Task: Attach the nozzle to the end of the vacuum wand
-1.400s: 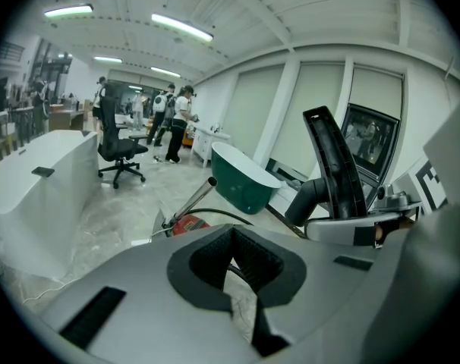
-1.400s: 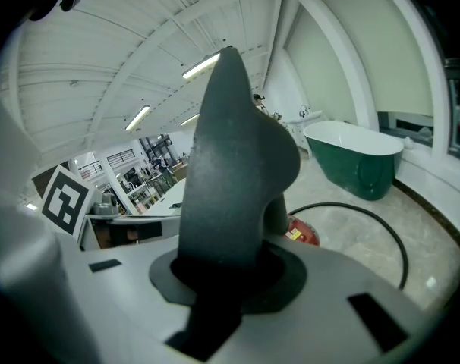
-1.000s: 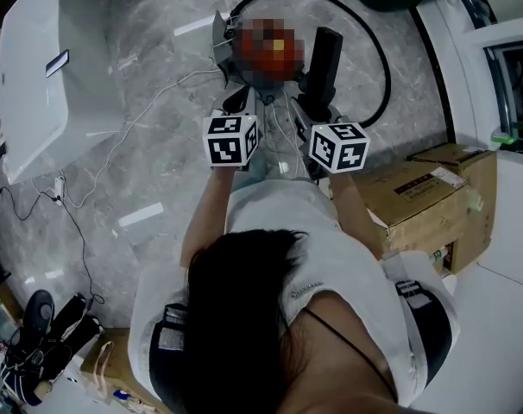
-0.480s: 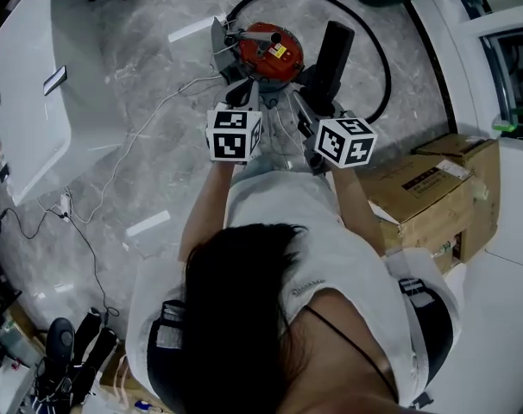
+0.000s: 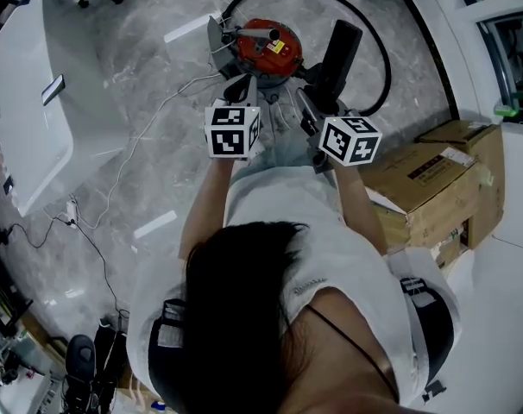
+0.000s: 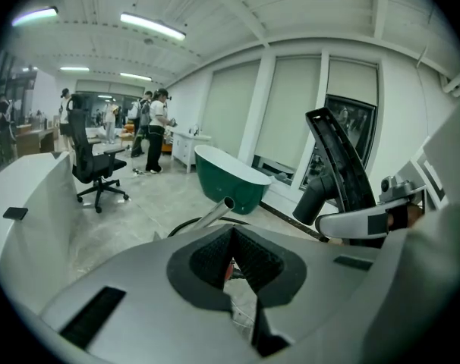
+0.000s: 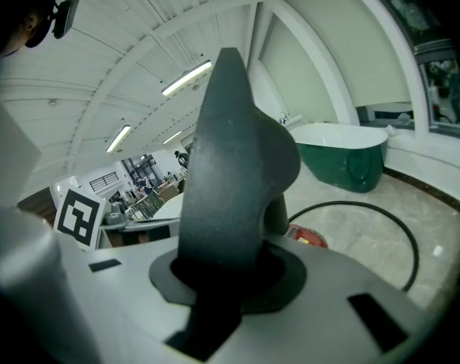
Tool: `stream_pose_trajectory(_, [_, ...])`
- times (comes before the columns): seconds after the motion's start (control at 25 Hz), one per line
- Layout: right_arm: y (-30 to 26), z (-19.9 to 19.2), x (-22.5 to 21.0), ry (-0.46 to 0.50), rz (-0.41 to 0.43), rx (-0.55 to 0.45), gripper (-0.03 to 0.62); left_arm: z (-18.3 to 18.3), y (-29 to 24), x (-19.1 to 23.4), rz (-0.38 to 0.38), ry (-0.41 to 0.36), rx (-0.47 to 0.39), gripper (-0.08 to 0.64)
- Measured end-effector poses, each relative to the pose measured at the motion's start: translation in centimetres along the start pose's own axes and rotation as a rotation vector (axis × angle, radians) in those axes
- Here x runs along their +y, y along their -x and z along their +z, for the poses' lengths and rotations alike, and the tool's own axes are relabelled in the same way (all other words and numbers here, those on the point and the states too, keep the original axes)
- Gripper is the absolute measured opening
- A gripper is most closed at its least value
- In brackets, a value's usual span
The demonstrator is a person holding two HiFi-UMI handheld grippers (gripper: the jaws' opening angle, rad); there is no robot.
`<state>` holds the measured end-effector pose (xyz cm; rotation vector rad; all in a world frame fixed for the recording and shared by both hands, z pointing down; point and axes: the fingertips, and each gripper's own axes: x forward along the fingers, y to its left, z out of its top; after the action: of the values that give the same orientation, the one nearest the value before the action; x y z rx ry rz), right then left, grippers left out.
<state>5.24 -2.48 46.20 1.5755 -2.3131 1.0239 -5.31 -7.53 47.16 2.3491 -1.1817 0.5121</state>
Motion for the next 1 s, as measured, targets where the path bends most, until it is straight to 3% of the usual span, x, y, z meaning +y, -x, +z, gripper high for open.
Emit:
stream_pose_trajectory(0.36, [0.4, -1.0, 0.2, -0.009, 0.006, 0.009, 0.089, -0.3, -0.2, 0.0, 0.011, -0.03, 0.008, 0.005])
stream_pose_trajectory(1.0, [-2.3, 2.8, -2.1, 0.014, 0.064, 0.01, 0.089, 1.9, -4.2, 0.6, 0.043, -0.079, 0.004, 0.005])
